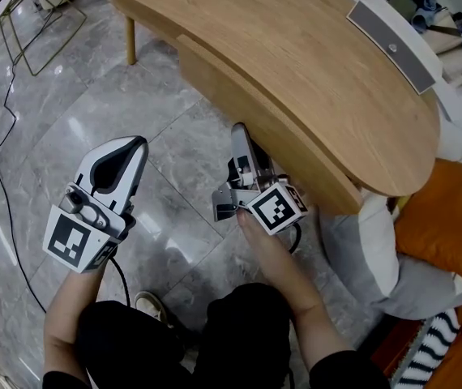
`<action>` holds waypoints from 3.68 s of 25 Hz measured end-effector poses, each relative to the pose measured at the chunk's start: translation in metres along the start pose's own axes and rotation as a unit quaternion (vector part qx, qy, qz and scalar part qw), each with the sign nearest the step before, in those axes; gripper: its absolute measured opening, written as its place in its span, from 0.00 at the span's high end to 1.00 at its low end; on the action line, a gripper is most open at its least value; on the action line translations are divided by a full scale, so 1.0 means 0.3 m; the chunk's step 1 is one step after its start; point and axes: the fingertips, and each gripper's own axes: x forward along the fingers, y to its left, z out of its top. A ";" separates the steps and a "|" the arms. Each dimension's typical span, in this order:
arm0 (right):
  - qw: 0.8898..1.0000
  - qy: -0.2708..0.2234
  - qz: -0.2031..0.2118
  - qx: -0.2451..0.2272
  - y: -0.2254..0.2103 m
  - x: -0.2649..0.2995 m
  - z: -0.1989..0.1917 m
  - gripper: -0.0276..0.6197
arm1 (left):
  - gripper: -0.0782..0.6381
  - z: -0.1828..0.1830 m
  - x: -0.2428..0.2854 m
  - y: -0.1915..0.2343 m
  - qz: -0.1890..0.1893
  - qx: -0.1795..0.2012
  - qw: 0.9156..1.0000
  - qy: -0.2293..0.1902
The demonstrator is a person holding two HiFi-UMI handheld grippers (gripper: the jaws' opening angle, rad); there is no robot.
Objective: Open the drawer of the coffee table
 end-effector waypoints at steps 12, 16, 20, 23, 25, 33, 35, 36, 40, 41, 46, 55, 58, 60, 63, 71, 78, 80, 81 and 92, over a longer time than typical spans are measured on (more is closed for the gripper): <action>0.999 0.014 -0.003 -0.029 0.028 -0.019 -0.023 0.75 | 0.88 0.013 -0.030 0.017 0.010 0.003 1.000 0.004; 0.999 0.013 -0.004 -0.034 0.042 -0.029 -0.035 0.76 | 0.88 0.013 -0.034 0.016 0.011 0.003 1.000 0.003; 0.999 0.023 -0.007 -0.034 0.046 -0.027 -0.041 0.76 | 0.88 0.021 -0.039 0.017 0.011 -0.001 1.000 0.002; 0.998 0.022 -0.006 -0.050 0.062 -0.034 -0.046 0.76 | 0.88 0.014 -0.051 0.025 0.011 0.002 1.000 0.005; 0.997 0.022 -0.001 -0.076 0.093 -0.042 -0.066 0.78 | 0.88 0.015 -0.058 0.035 0.014 0.002 1.000 0.005; 0.997 0.033 -0.007 -0.073 0.110 -0.066 -0.089 0.78 | 0.88 0.022 -0.076 0.034 0.018 0.001 1.000 0.008; 0.997 0.034 -0.009 -0.075 0.106 -0.071 -0.088 0.79 | 0.88 0.022 -0.085 0.045 0.023 0.008 1.000 0.010; 0.996 0.035 -0.009 -0.077 0.107 -0.074 -0.089 0.80 | 0.88 0.022 -0.090 0.049 0.025 0.010 1.000 0.011; 0.993 0.046 0.000 -0.106 0.139 -0.100 -0.129 0.84 | 0.88 0.014 -0.099 0.047 0.025 0.020 0.999 0.017; 0.993 0.049 -0.001 -0.110 0.142 -0.105 -0.138 0.84 | 0.88 0.014 -0.096 0.040 0.021 0.020 0.999 0.017; 0.991 0.065 0.003 -0.114 0.146 -0.106 -0.153 0.84 | 0.88 0.025 -0.092 0.023 0.013 0.002 1.000 0.009; 0.982 0.092 0.012 -0.163 0.139 -0.144 -0.201 0.84 | 0.88 0.029 -0.109 0.025 0.019 0.010 1.000 0.010; 0.979 0.100 0.023 -0.174 0.143 -0.151 -0.211 0.84 | 0.88 0.032 -0.118 0.035 0.028 0.009 1.000 0.011; 0.978 0.121 0.033 -0.167 0.142 -0.165 -0.243 0.86 | 0.88 0.032 -0.118 0.035 0.030 0.010 0.999 0.011; 0.976 0.148 0.024 -0.158 0.108 -0.190 -0.287 0.91 | 0.88 0.027 -0.114 0.019 0.027 0.009 1.000 0.013; 0.968 0.180 0.043 -0.172 0.120 -0.178 -0.319 0.95 | 0.88 0.015 -0.096 0.018 0.033 -0.002 0.999 0.014; 0.954 0.217 0.066 -0.195 0.168 -0.151 -0.386 0.95 | 0.88 -0.015 -0.096 0.042 0.039 -0.024 0.999 0.017; 0.947 0.235 0.073 -0.204 0.201 -0.153 -0.404 0.95 | 0.88 -0.033 -0.103 0.064 0.052 -0.044 0.997 0.023; 0.944 0.244 0.075 -0.208 0.220 -0.156 -0.407 0.95 | 0.88 -0.039 -0.102 0.067 0.053 -0.056 0.997 0.028; 0.934 0.300 0.039 -0.190 0.435 -0.150 -0.290 0.95 | 0.88 0.033 -0.190 -0.027 0.069 -0.105 0.985 0.118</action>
